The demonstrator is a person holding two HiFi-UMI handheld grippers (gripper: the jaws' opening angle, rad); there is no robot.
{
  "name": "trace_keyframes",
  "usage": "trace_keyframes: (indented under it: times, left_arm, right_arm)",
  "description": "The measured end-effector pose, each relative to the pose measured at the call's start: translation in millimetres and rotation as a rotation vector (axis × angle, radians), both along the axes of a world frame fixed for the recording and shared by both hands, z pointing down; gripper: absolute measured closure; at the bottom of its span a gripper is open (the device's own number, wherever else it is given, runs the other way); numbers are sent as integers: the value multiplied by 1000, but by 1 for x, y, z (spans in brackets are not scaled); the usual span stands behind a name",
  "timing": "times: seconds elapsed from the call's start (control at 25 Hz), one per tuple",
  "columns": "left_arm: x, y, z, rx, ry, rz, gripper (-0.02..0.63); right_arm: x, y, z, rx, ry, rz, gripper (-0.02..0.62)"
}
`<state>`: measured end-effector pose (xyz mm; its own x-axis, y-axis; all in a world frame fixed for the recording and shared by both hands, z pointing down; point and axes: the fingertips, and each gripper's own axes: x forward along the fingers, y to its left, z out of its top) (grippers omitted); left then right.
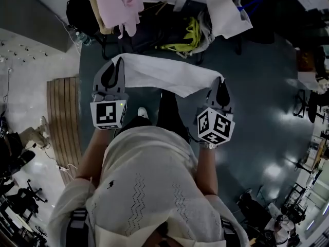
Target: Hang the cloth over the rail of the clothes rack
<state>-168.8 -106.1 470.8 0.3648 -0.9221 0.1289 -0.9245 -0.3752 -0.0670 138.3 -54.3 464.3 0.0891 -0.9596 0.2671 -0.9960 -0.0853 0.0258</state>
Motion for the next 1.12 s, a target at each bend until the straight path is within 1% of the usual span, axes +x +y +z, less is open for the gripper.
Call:
trace_keyframes:
  times: [0.12,0.28,0.36,0.52,0.64,0.72,0.92,1.04,1.12]
  left_arm:
    - [8,-29,2,-1,-6,-23,588]
    - [29,-78,5,-3,-11,-53,588]
    - [44,-110,0,18,-10,-68,588]
    - [71,-178,-8,36,-38,-115,588]
    - [93,-222,-25,91,-14,-160,588]
    - [104,-246,-38,118,-6,-180,588]
    - [109,-292,-51,134,-58,-197,588]
    - [109,-323,-76,193,-24,-230,588]
    - [105,-346,-89,230,-31,-261,588]
  right_arm:
    - [11,-39,3,10,-8,-16,561]
    - [26,-105,11,4,-9,-66,561]
    - [39,-142,11,5,-5,-94,561]
    - [74,-219,8,8,-5,-147,561]
    - [96,-275,2,24,-15,-200,561]
    - [105,-310,-9,49,-10,-233,561]
    - [118,-367,-52,126,-28,-253,561]
    - [121,-394,-73,140,-34,-274,561]
    - [121,-416,-81,130,-40,-295,561]
